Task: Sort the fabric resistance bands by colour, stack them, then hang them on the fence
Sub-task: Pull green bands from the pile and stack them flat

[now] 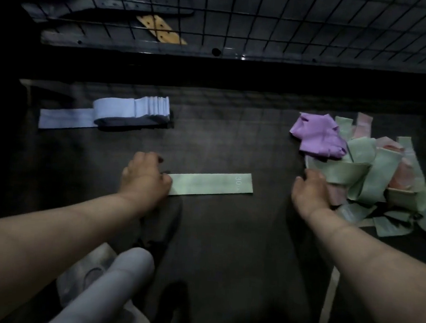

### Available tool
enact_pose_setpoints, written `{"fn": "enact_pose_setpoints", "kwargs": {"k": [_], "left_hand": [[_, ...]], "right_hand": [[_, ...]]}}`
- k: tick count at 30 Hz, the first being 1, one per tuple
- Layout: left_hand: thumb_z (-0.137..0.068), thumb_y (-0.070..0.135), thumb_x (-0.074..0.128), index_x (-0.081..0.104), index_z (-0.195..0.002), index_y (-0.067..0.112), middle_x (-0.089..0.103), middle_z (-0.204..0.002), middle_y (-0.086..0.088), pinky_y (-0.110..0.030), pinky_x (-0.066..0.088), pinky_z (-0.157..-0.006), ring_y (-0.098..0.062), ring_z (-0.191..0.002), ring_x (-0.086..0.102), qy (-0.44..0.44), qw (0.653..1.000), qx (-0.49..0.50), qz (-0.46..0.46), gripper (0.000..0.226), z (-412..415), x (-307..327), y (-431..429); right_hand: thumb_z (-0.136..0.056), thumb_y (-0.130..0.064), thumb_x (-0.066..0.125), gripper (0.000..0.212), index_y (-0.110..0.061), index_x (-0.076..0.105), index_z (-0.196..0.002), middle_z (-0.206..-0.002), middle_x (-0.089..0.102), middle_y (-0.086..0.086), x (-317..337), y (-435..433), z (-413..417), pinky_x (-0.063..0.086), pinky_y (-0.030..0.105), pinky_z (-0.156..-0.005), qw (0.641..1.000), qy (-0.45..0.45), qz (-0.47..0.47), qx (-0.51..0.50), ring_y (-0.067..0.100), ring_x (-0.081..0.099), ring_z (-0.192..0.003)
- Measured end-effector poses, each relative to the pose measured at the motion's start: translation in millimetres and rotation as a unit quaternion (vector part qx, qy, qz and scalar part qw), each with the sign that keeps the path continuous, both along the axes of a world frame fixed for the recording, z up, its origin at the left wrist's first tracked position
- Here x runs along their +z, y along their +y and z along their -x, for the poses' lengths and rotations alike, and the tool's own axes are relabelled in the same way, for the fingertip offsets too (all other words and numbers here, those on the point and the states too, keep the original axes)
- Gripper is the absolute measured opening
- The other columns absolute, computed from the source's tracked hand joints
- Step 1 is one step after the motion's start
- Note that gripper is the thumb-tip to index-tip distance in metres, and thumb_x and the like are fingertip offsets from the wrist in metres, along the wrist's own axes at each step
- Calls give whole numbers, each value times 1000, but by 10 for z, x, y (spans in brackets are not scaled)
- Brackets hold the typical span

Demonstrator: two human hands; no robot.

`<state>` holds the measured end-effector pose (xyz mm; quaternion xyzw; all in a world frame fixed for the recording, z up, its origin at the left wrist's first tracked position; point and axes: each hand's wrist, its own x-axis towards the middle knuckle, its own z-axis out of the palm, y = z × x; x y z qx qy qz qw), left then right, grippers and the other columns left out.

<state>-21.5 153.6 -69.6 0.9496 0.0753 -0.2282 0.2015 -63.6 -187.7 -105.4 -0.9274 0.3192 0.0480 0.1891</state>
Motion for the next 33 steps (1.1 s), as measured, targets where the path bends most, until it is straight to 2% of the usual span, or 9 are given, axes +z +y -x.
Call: {"fn": "enact_pose_setpoints", "kwargs": {"k": [6, 8, 12, 17, 21, 25, 28, 31, 33], "left_hand": [[-82, 22, 59, 62, -118, 25, 54, -115, 2, -34, 46, -100, -23, -106, 60, 48, 979, -48, 194, 36, 78, 124, -203], [-86, 16, 58, 56, -129, 28, 52, -128, 5, -25, 44, -100, -14, -114, 57, 73, 963, -85, 244, 45, 86, 168, -290], [-91, 5, 58, 26, -152, 39, 30, -149, 16, -15, 27, -108, 2, -133, 29, 101, 924, -112, 351, 77, 13, 362, -438], [-91, 13, 68, 23, -149, 54, 14, -159, 25, -18, 24, -108, 8, -136, 14, 104, 873, -100, 466, 83, -161, 540, -454], [-84, 23, 78, 59, -124, 43, 39, -150, 26, -34, 25, -118, 2, -141, 29, 111, 857, -116, 490, 49, -325, 513, -407], [-80, 21, 80, 63, -107, 21, 66, -119, 1, -48, 43, -109, -13, -117, 60, 132, 841, -86, 517, 32, -338, 498, -355], [-81, 13, 77, 65, -107, 7, 71, -102, -9, -40, 53, -96, -21, -95, 68, 184, 817, -65, 542, 29, -293, 480, -296], [-79, 19, 74, 71, -94, 15, 69, -84, 1, -26, 49, -68, -12, -75, 63, 248, 809, -77, 527, 16, -259, 399, -181], [-81, 13, 74, 73, -86, 19, 68, -81, 1, -22, 46, -62, -11, -72, 62, 288, 807, -61, 512, 8, -241, 349, -74]], "right_hand": [[-87, -15, 72, 10, -14, 65, -95, -90, 66, 4, 513, 619, 101, 44, 18, -76, 969, -223, -106, 17, 22, 61, -86], [-89, -10, 70, 21, -20, 58, -103, -95, 61, 1, 703, 803, 125, 46, 21, -80, 949, -273, -140, 68, 18, 59, -89], [-92, 2, 62, 21, -1, 63, -113, -106, 59, 11, 1000, 964, 74, 41, 21, -96, 917, -322, -64, 226, 13, 51, -102], [-94, 3, 60, 20, 1, 66, -113, -105, 57, 13, 1506, 1078, -88, 40, 18, -95, 880, -381, -52, 278, 8, 50, -103], [-97, -9, 60, 17, -10, 64, -113, -112, 63, 12, 1783, 1153, -236, 53, 33, -91, 881, -387, -194, 191, 18, 64, -102], [-99, -13, 58, 12, -14, 64, -109, -96, 70, -3, 1959, 1145, -408, 58, 29, -70, 872, -341, -348, 47, 10, 69, -88], [-102, -12, 51, 11, -13, 60, -108, -91, 72, -1, 1900, 1128, -478, 58, 27, -61, 817, -288, -491, -83, 12, 72, -81], [-103, -11, 47, 16, -6, 59, -113, -98, 74, 9, 1742, 1073, -489, 61, 35, -68, 782, -229, -563, -140, 20, 74, -89], [-104, -12, 45, 24, 0, 57, -122, -106, 74, 14, 1624, 1045, -452, 62, 39, -75, 770, -190, -588, -157, 23, 73, -95]]}}
